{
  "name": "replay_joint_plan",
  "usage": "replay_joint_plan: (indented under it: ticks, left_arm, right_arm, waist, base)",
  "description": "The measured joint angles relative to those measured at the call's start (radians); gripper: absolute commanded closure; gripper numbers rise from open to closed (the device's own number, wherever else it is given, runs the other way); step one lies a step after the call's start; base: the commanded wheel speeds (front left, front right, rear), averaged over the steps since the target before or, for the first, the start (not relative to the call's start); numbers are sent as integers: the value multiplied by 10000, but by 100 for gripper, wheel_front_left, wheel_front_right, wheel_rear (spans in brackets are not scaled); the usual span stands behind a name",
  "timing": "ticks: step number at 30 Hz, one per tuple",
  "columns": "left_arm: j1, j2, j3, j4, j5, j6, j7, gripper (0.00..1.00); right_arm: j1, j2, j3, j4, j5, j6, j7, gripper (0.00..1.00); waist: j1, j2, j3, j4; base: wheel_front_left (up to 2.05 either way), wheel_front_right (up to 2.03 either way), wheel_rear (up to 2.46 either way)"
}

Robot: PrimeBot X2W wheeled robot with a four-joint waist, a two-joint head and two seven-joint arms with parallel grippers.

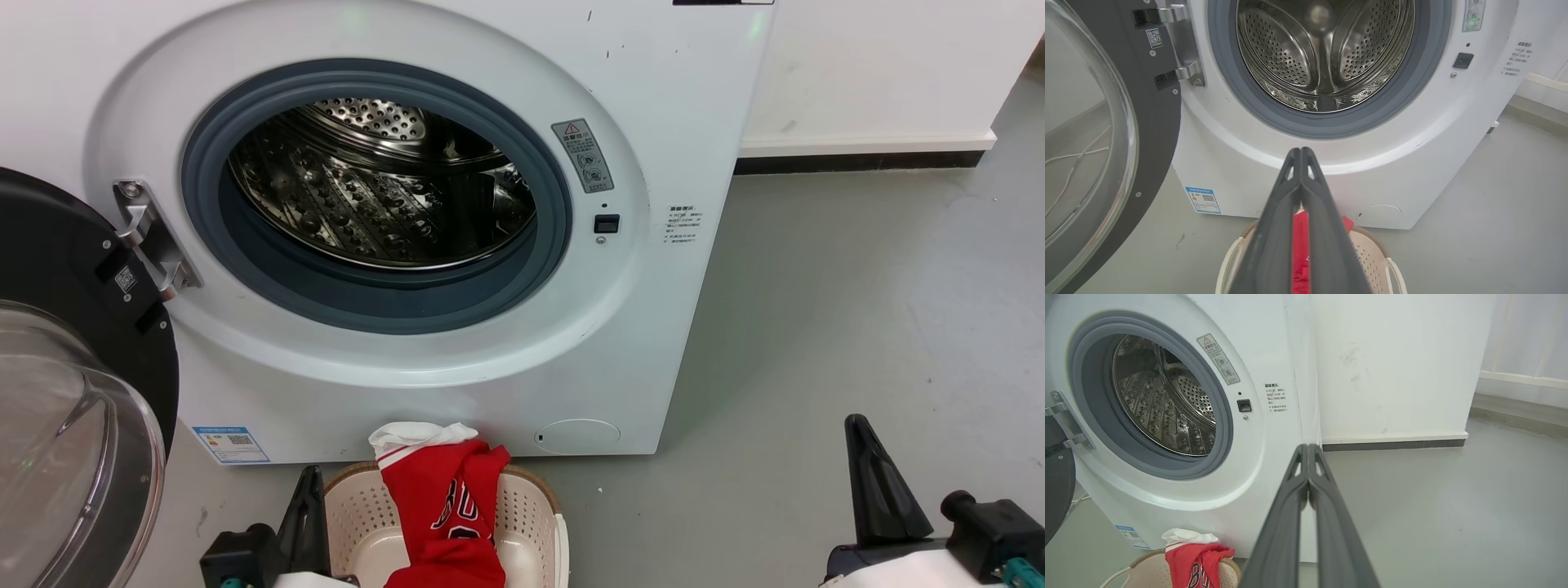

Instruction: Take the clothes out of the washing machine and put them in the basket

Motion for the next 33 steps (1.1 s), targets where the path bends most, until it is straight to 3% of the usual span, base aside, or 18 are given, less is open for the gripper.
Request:
replay_joint_plan:
  ticks: [33]
  left_arm:
    - [-712, -2, 556, 295, -5745, -625, 1323, 100]
  right_arm:
    - [-751, -224, -12, 811, 6126, -2, 1139, 100]
  waist:
    - [0, 0, 21, 68]
  base:
    - [0, 0, 0]
